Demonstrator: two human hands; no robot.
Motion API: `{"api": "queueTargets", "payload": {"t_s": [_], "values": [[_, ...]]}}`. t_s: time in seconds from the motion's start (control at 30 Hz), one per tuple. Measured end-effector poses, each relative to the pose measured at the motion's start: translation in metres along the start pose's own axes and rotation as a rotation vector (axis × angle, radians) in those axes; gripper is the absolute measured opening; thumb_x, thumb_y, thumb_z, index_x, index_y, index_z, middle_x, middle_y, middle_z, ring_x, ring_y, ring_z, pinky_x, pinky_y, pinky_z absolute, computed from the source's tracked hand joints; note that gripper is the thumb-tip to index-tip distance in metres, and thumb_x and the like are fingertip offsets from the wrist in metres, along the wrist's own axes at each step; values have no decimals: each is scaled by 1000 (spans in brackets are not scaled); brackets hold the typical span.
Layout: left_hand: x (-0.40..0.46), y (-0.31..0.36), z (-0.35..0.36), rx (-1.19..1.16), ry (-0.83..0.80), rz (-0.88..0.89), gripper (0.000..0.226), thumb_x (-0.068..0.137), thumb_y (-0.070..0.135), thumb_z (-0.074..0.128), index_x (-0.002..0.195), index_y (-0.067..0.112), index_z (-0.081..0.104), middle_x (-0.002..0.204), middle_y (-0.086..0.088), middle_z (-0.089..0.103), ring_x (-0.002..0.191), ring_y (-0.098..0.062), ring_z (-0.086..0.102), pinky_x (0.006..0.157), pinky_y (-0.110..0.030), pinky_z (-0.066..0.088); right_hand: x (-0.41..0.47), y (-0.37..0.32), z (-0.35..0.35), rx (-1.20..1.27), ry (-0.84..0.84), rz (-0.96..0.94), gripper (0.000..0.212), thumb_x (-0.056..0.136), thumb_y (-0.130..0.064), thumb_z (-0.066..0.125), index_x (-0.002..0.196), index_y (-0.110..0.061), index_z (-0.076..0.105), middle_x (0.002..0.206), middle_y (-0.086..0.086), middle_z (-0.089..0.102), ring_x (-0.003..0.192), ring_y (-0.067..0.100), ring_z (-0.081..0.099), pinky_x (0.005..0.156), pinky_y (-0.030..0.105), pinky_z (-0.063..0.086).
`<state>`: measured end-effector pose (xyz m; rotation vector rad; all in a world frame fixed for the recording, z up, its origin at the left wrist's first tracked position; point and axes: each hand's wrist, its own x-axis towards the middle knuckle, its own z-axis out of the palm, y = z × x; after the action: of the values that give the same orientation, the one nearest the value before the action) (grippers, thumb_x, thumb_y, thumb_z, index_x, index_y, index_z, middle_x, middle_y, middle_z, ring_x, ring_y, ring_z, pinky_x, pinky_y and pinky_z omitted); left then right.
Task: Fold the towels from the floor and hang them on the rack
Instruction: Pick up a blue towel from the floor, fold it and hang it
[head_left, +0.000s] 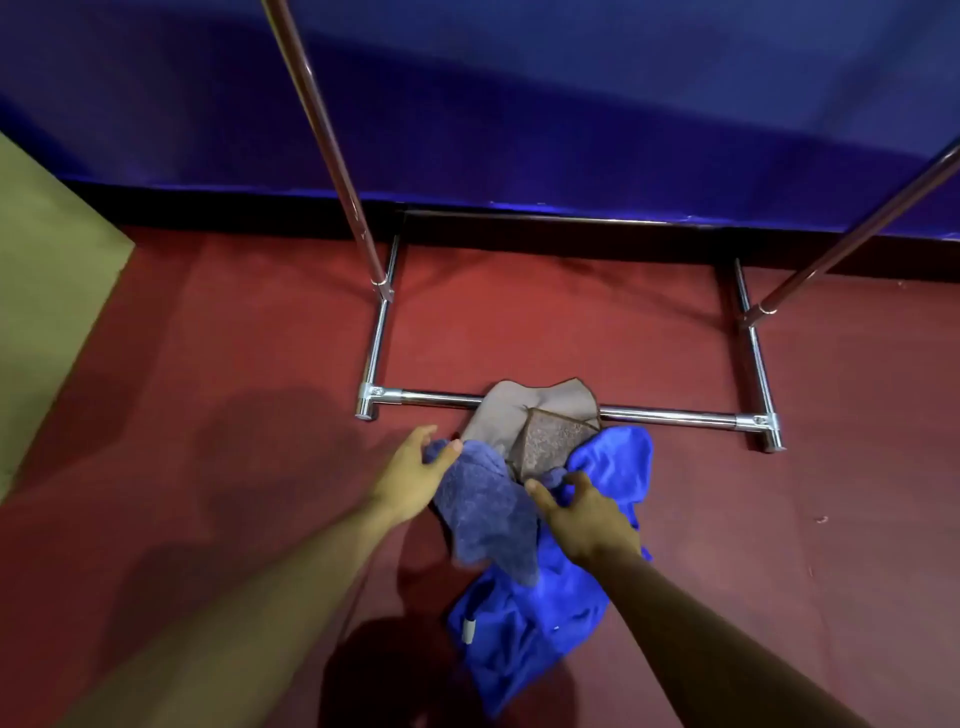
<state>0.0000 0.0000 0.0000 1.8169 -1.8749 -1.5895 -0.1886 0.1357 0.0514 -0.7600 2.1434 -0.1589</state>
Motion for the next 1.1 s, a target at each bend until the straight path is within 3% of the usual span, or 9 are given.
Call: {"api": "queueTargets", "payload": {"t_s": [0.23,0.43,0.6,0.73,0.8,0.9,0.97,1.03,1.1], "values": [[20,-16,15,16,16,-133,61,91,48,67,138,11,56,133,-4,63,126,-23,58,101,-29,42,22,-3,28,250,-85,135,72,80,-78,51,122,-22,60,124,8,67,118,32,60,100,42,48],[17,-15,22,-12,41,-153,28,90,41,71,98,14,74,92,-3,74,91,-23,69,72,-26,44,25,-10,39,337,-4,101,35,87,-55,66,95,-22,59,97,1,66,99,28,63,79,33,47],[-2,-4,17,-76,38,-230,32,91,40,71,102,11,73,93,-3,72,91,-21,67,75,-26,45,16,-4,42,423,20,66,20,88,-29,74,99,-24,58,99,2,68,103,28,65,84,32,51],[-24,10,7,-273,-63,-272,30,86,36,76,99,10,78,94,-10,78,94,-25,73,89,-38,58,6,-4,33,523,-3,116,48,85,-16,76,127,-9,55,116,12,64,112,29,63,91,32,47],[-33,25,-3,-427,-131,-312,27,90,29,72,99,4,76,95,-15,76,90,-27,73,90,-41,57,0,-5,19,592,-22,157,34,83,-8,76,113,1,64,103,14,65,98,23,62,90,37,50],[-57,60,-21,-505,-168,-278,24,101,27,57,85,11,64,90,-16,70,76,-22,69,71,-30,56,-24,-12,-16,731,-13,181,9,81,-1,74,84,6,71,79,12,63,73,19,58,64,27,51],[-78,87,-36,-522,-149,-212,29,103,33,53,86,13,64,87,-11,73,74,-19,71,64,-27,55,-50,-20,-40,876,-14,180,19,66,-7,81,75,5,69,73,12,60,64,21,55,53,25,45],[-103,118,-55,-551,-98,-118,28,103,39,54,98,15,67,87,-8,75,79,-19,72,66,-28,56,-67,-27,-57,1020,-81,134,50,45,-16,82,88,7,72,78,16,57,74,26,56,61,32,43],[-130,148,-71,-601,-83,-24,30,102,42,53,111,16,66,94,-10,77,87,-22,73,77,-32,58,-81,-34,-77,1121,-184,76,60,47,-18,82,103,1,72,87,19,60,83,30,58,67,36,44]]}}
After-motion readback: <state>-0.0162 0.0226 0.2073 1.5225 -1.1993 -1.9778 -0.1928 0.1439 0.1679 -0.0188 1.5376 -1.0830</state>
